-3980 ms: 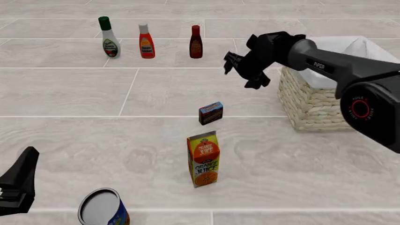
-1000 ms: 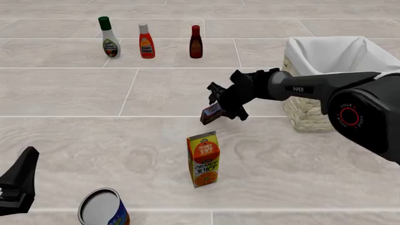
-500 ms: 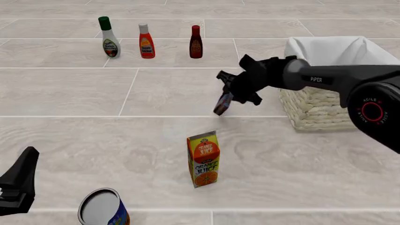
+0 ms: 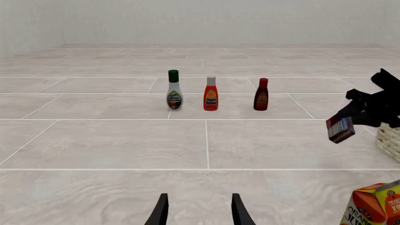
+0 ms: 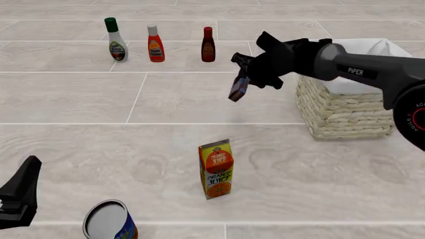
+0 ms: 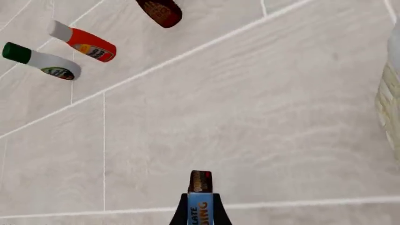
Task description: Pick the chocolate pudding and place it in the basket.
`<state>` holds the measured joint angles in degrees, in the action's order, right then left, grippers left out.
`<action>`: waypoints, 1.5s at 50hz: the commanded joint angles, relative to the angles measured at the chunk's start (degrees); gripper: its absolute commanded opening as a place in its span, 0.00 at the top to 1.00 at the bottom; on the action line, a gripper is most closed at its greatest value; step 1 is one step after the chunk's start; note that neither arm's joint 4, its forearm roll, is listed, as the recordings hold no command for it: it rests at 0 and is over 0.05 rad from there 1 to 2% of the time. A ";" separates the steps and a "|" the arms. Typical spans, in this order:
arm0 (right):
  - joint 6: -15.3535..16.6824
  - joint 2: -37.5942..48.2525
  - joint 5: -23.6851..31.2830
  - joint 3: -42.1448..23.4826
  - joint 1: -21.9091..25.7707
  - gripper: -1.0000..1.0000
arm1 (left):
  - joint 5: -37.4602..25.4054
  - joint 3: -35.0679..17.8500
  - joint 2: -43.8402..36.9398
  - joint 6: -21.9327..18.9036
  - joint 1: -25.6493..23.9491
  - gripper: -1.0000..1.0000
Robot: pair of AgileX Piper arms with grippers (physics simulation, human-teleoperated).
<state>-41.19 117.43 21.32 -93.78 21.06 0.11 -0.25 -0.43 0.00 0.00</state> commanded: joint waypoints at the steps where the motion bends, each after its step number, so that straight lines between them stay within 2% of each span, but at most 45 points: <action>1: 2.77 -3.26 0.51 -1.42 -1.07 1.00 | 0.00 0.00 0.00 0.00 0.00 0.00; 2: 4.00 -4.04 0.39 -1.57 -1.52 1.00 | 0.00 0.00 0.00 0.00 0.00 0.00; 5: 5.02 -4.82 0.41 -1.63 -1.84 1.00 | 0.00 0.00 0.00 0.00 0.00 0.00; 6: 6.52 -5.73 0.04 -1.66 -2.19 1.00 | 0.00 0.00 0.00 0.00 0.00 0.00; 8: 6.44 -6.17 0.28 -1.70 -2.12 1.00 | 0.00 0.00 0.00 0.00 0.00 0.00; 11: 10.09 -8.40 -0.15 -1.67 -3.44 1.00 | 0.00 0.00 0.00 0.00 0.00 0.00; 13: 9.48 -8.43 0.05 -1.65 -3.32 1.00 | 0.00 0.00 0.00 0.00 0.00 0.00; 15: 11.75 -9.99 -0.44 -1.43 -4.24 1.00 | 0.00 0.00 0.00 0.00 0.00 0.00; 17: 11.07 -9.92 -0.17 -1.50 -3.96 1.00 | 0.00 0.00 0.00 0.00 0.00 0.00; 19: 11.87 -10.86 -0.27 -1.51 -4.33 1.00 | 0.00 0.00 0.00 0.00 0.00 0.00; 24: 11.61 -11.69 0.72 -2.31 -4.23 1.00 | 0.00 0.00 0.00 0.00 0.00 0.00; 34: 13.90 -14.54 1.55 -3.66 -5.59 1.00 | 0.00 0.00 0.00 0.00 0.00 0.00; 42: 15.88 -16.89 2.54 -4.90 -8.33 1.00 | 0.00 0.00 0.00 0.00 0.00 0.00; 47: 15.76 -17.85 3.21 -5.71 -9.31 1.00 | 0.00 0.00 0.00 0.00 0.00 0.00; 50: 16.95 -19.08 3.01 -5.84 -10.53 1.00 | 0.00 0.00 0.00 0.00 0.00 0.00; 61: 17.89 -22.15 3.98 -6.47 -13.12 1.00 | 0.00 0.00 0.00 0.00 0.00 0.00; 72: 22.85 -26.49 3.22 -4.39 -16.96 1.00 | 0.00 0.00 0.00 0.00 0.00 0.00; 75: 22.46 -26.82 3.63 -4.19 -17.74 1.00 | 0.00 0.00 0.00 0.00 0.00 0.00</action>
<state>-20.54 93.63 24.97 -98.94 6.27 0.11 -0.25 -0.43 0.00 0.00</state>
